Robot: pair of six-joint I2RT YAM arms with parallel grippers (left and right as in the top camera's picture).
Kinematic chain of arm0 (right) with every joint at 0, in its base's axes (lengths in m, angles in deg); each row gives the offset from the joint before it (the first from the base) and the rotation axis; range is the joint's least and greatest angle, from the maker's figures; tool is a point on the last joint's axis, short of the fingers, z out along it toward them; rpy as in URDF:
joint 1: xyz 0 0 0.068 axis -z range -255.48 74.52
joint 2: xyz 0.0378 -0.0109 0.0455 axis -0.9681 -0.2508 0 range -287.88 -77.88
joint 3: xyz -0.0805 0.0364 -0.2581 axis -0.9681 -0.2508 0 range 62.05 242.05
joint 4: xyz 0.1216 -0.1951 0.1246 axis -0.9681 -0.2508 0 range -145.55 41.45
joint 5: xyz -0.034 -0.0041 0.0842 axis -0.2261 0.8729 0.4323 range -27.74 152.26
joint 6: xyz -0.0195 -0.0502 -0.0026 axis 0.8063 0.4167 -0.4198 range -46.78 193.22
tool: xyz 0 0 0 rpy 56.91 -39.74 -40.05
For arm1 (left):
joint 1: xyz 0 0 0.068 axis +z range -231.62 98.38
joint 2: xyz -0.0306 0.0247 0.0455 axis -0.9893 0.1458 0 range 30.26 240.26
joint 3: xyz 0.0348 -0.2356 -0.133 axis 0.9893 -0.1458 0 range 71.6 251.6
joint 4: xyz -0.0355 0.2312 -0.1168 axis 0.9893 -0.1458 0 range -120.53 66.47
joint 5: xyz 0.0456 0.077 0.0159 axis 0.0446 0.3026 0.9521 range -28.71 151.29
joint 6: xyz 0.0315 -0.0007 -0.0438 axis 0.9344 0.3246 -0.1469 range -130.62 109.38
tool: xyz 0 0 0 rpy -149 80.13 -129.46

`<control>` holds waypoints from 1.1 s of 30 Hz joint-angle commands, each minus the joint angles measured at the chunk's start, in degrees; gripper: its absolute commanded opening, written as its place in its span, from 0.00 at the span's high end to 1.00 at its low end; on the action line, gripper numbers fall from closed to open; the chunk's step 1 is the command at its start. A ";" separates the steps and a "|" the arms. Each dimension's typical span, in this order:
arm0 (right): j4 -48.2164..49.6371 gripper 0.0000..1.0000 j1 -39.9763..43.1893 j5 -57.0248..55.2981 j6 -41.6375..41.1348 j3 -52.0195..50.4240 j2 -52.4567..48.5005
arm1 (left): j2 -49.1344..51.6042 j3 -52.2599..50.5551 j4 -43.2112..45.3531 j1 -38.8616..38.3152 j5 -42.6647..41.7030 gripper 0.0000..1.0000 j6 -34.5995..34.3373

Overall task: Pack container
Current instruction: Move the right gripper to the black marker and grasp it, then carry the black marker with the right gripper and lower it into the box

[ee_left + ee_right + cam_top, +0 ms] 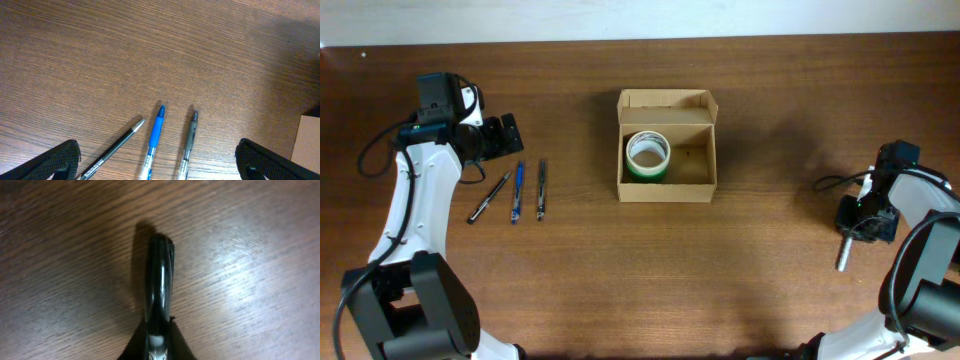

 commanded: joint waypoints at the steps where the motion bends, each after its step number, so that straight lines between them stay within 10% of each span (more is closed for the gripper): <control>1: 0.15 0.96 0.42 0.85 -1.36 -1.44 -1.64 | 0.42 0.98 -0.04 0.17 -0.02 0.01 0.92; 13: -23.21 0.96 -1.25 19.76 0.61 33.64 -0.09 | 0.42 0.98 -0.04 0.17 -0.02 0.01 0.92; 20: -38.23 0.96 -18.71 23.47 6.29 69.61 0.20 | 0.42 0.98 -0.04 0.17 -0.02 0.01 0.92; 33: -37.35 0.96 -54.42 11.39 41.55 71.32 -6.78 | 0.42 0.98 -0.04 0.17 -0.02 0.01 0.92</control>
